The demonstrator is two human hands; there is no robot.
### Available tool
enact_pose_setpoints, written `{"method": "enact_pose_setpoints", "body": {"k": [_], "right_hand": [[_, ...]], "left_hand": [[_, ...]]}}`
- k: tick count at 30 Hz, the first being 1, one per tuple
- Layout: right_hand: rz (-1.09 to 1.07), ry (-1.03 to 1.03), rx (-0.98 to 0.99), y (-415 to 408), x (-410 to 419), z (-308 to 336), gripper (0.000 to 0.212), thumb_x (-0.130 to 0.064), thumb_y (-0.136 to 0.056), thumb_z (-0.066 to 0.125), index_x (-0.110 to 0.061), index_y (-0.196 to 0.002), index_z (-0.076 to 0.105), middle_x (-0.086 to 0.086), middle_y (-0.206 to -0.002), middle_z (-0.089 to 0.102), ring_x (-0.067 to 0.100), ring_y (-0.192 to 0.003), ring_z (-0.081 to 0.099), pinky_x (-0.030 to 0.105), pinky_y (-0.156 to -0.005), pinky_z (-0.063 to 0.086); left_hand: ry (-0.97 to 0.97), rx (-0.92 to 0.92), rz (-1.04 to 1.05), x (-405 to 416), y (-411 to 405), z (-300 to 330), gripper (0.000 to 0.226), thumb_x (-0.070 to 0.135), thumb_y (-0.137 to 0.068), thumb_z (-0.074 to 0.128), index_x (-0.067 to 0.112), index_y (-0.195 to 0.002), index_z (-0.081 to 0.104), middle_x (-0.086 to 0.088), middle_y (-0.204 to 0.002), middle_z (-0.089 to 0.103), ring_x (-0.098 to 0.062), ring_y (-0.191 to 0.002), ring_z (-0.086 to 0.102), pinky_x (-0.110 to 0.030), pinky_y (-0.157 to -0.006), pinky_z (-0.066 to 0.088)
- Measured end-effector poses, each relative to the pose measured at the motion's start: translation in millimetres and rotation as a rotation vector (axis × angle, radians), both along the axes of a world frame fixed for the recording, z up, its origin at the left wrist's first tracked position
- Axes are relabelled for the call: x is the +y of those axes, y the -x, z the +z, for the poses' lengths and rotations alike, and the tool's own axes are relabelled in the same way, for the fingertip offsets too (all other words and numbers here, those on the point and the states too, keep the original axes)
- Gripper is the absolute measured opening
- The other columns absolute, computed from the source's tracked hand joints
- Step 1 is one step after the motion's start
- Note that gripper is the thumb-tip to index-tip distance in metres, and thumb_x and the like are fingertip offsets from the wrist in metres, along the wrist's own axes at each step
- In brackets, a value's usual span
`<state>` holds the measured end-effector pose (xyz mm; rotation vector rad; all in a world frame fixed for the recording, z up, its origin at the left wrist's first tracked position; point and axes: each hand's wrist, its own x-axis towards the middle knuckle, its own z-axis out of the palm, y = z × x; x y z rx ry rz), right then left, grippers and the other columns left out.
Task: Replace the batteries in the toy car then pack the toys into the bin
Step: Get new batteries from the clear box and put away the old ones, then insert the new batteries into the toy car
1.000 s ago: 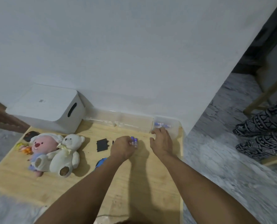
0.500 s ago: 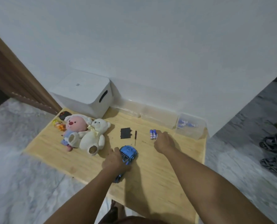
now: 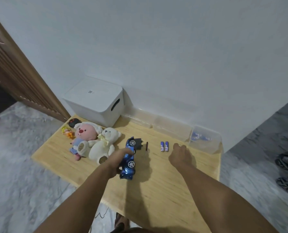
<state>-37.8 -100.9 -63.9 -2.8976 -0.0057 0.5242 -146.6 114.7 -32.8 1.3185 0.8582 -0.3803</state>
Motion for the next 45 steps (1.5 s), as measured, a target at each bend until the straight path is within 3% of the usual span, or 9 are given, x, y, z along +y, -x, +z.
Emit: {"method": "enact_pose_setpoints", "body": {"k": [3,7,10,17,23,26,30,39,45], "right_hand": [[-0.002,0.001,0.01,0,-6,2,0.031,-0.011,-0.086,0.052,-0.014,-0.117,0.056,0.01,-0.118,0.058,0.028,-0.107,0.058,0.03,-0.072,0.039],[-0.036,0.022,0.019,3,-14,2,0.03,-0.007,-0.088,0.053,-0.013,-0.116,0.055,0.01,-0.118,0.062,0.029,-0.108,0.06,0.031,-0.08,0.047],[-0.128,-0.079,0.021,3,-18,7,0.026,-0.016,-0.087,0.058,-0.012,-0.113,0.055,0.011,-0.114,0.062,0.03,-0.104,0.06,0.029,-0.072,0.043],[-0.408,-0.795,-0.022,-14,-3,52,0.01,-0.012,-0.076,0.056,-0.019,-0.074,0.064,0.003,-0.082,0.069,0.025,-0.079,0.069,0.035,-0.064,0.058],[-0.263,-1.101,0.027,-19,8,92,0.01,-0.004,-0.081,0.071,-0.011,-0.087,0.068,0.006,-0.087,0.068,0.016,-0.078,0.065,0.028,-0.061,0.057],[-0.216,-1.1,-0.027,-20,15,95,0.01,-0.008,-0.078,0.077,-0.013,-0.082,0.069,0.004,-0.082,0.07,0.012,-0.073,0.065,0.022,-0.064,0.053],[-0.14,-0.972,-0.133,-17,28,92,0.015,-0.008,-0.073,0.08,-0.019,-0.077,0.07,0.001,-0.08,0.071,0.01,-0.071,0.066,0.022,-0.072,0.054],[-0.195,-0.82,-0.34,-8,43,87,0.008,-0.019,-0.074,0.08,-0.018,-0.082,0.077,-0.006,-0.076,0.071,0.009,-0.07,0.065,0.016,-0.063,0.047],[-0.1,-0.725,-0.484,0,49,80,0.012,-0.021,-0.082,0.071,-0.017,-0.091,0.078,-0.003,-0.091,0.071,0.017,-0.09,0.059,0.032,-0.08,0.049]], "left_hand": [[0.323,-0.128,0.082,9,-11,1,0.061,0.031,-0.065,0.064,0.0,-0.118,0.062,-0.018,-0.095,0.066,-0.032,-0.078,0.062,-0.04,-0.073,0.052],[0.386,-0.183,0.072,5,-26,6,0.07,0.04,-0.066,0.077,0.007,-0.126,0.061,-0.021,-0.121,0.065,-0.039,-0.106,0.062,-0.052,-0.091,0.049],[0.423,-0.212,0.066,-1,-34,8,0.069,0.037,-0.072,0.073,0.002,-0.128,0.057,-0.023,-0.112,0.066,-0.04,-0.097,0.063,-0.055,-0.093,0.048],[0.426,-0.234,0.071,-15,-54,21,0.05,0.033,-0.09,0.052,0.001,-0.128,0.057,-0.024,-0.107,0.069,-0.038,-0.092,0.066,-0.045,-0.083,0.051],[0.436,-0.264,0.042,-24,-72,23,0.05,0.041,-0.099,0.04,0.004,-0.125,0.061,-0.026,-0.118,0.066,-0.041,-0.099,0.065,-0.051,-0.086,0.053],[0.412,-0.293,0.02,-27,-78,22,0.05,0.042,-0.101,0.035,0.008,-0.127,0.061,-0.025,-0.116,0.066,-0.041,-0.1,0.064,-0.051,-0.09,0.051],[0.435,-0.4,0.001,-34,-82,26,0.038,0.036,-0.104,0.034,0.023,-0.129,0.059,-0.019,-0.115,0.067,-0.034,-0.088,0.067,-0.045,-0.075,0.056],[0.464,-0.455,0.0,-34,-87,32,0.04,0.028,-0.105,0.027,0.029,-0.134,0.055,-0.018,-0.125,0.064,-0.037,-0.101,0.065,-0.045,-0.077,0.055],[0.458,-0.49,0.04,-37,-90,32,0.041,0.025,-0.104,0.027,0.029,-0.136,0.053,-0.015,-0.127,0.064,-0.04,-0.118,0.058,-0.053,-0.091,0.051]]}}
